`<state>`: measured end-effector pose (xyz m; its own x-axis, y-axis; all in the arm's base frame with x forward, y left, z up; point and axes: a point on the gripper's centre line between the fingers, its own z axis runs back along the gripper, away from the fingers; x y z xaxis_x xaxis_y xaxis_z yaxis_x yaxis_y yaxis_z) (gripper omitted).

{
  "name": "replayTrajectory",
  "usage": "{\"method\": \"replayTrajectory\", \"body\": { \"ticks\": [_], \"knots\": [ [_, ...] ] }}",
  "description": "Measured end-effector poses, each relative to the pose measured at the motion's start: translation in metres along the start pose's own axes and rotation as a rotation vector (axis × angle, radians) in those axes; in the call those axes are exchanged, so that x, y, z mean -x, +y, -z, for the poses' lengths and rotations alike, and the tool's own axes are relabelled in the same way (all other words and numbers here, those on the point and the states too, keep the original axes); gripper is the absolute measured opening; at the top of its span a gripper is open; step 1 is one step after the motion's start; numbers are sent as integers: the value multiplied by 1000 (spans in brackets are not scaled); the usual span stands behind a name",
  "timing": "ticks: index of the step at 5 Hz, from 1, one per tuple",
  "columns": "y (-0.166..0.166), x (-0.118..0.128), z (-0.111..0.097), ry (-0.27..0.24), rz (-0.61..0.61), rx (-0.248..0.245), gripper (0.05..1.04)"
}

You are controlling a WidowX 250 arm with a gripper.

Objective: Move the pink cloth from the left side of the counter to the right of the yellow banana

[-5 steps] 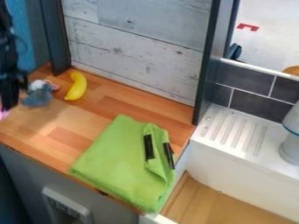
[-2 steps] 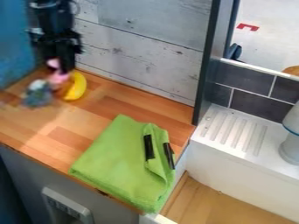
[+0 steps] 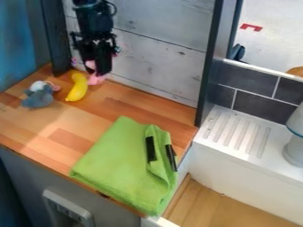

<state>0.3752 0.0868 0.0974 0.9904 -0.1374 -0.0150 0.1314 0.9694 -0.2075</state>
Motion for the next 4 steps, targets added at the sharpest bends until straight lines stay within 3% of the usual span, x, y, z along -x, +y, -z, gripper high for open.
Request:
{"method": "replayTrajectory", "body": {
  "ticks": [1, 2, 3, 4],
  "knots": [
    [-18, -5, 20, 59, 90, 121, 399],
    [-20, -15, 43, 82, 120, 132, 399],
    [-2, -30, 56, 71, 94, 69, 399],
    [16, -41, 46, 35, 55, -53, 399]
  ]
}}
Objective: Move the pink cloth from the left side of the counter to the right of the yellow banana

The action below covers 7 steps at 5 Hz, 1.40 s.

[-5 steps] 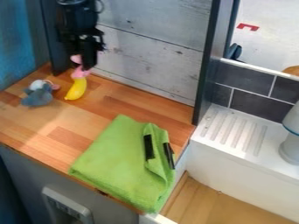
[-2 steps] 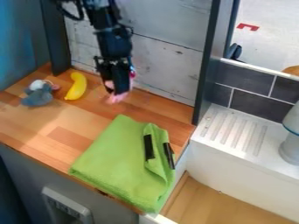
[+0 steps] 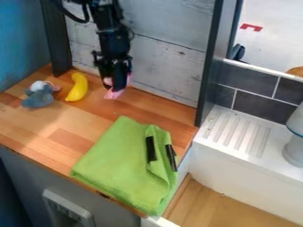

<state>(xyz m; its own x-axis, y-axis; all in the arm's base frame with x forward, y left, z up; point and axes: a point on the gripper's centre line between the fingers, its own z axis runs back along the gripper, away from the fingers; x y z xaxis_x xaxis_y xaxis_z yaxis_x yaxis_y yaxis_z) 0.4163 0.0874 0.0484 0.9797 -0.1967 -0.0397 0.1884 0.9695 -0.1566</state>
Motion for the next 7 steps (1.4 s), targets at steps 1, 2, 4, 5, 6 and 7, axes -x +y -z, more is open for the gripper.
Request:
{"method": "replayTrajectory", "body": {
  "ticks": [1, 2, 4, 5, 6, 7],
  "knots": [
    [16, 4, 10, 12, -71, -111, 399],
    [12, 5, 22, 34, -78, -162, 399],
    [4, 4, 33, 24, -81, -154, 463],
    [1, 4, 34, 9, -91, -135, 775],
    [1, 5, 3, -92, -120, -134, 997],
    [16, 25, -32, -188, -167, -152, 1004]
  ]
}}
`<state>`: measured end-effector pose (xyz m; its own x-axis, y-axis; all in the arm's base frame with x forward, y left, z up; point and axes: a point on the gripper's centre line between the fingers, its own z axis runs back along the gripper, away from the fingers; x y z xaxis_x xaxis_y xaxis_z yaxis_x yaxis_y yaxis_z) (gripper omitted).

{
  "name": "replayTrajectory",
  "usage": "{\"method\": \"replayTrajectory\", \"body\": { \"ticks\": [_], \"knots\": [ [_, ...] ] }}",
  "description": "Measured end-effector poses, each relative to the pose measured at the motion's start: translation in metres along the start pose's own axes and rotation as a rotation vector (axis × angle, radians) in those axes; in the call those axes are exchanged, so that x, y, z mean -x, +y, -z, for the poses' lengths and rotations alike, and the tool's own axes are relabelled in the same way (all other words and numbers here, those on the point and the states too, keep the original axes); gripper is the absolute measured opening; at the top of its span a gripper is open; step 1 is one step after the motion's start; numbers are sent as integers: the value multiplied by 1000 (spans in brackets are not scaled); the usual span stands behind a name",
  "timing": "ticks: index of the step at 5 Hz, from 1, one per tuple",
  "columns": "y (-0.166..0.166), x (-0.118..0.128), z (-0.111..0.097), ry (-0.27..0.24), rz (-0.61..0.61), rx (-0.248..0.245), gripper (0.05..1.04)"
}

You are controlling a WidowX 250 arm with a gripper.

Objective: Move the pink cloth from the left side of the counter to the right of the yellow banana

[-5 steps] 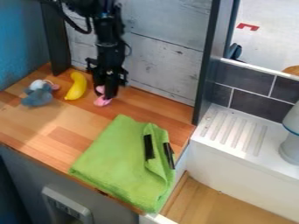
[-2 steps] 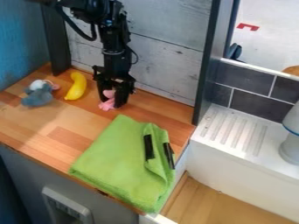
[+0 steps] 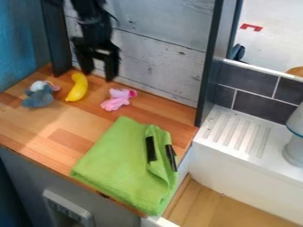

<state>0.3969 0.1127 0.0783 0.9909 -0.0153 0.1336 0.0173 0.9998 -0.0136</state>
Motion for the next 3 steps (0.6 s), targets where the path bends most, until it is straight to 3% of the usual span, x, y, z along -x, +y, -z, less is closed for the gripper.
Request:
{"method": "replayTrajectory", "body": {
  "ticks": [1, 2, 3],
  "knots": [
    [9, 21, -30, -53, 33, -38, 1000],
    [34, 57, -54, 30, 95, -89, 1000],
    [59, 87, -60, 113, 80, -111, 1000]
  ]
}}
